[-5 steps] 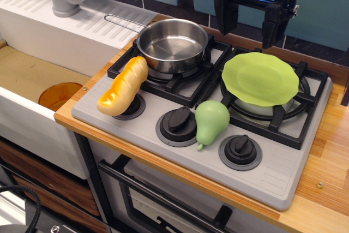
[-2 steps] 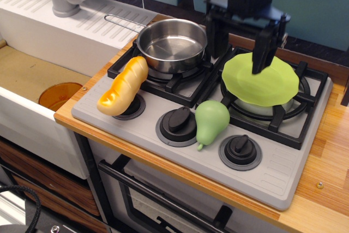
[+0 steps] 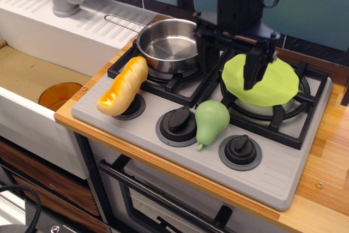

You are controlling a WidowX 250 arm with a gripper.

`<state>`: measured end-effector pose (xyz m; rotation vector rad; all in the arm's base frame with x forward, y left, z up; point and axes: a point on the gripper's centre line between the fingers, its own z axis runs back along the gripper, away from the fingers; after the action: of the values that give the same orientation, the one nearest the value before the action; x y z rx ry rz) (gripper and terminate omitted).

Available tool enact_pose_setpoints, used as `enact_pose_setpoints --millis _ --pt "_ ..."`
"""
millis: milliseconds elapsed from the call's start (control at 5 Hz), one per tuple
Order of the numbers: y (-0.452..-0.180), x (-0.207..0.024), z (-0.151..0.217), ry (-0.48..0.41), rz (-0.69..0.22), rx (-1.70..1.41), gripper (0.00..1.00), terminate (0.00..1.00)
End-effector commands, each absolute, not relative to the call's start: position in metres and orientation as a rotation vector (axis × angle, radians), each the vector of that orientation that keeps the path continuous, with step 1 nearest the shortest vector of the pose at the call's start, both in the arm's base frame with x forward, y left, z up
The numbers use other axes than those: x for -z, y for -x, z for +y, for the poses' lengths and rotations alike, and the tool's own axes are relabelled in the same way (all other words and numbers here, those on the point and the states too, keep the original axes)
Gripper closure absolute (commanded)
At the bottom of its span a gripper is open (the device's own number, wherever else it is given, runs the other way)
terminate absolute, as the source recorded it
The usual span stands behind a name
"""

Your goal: Put pear on plate and bread in pot or pan on stove

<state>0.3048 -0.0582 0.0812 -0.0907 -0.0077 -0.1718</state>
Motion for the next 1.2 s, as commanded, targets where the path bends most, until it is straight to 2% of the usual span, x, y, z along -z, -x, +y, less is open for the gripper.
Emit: enact_pose_setpoints --millis 0,1000 --pt "-0.295 -0.09 -0.06 0.065 -0.132 0.162 0.0 0.0" --pt "-0.286 -0.054 -0.048 0.048 -0.242 0.192 0.0 0.0"
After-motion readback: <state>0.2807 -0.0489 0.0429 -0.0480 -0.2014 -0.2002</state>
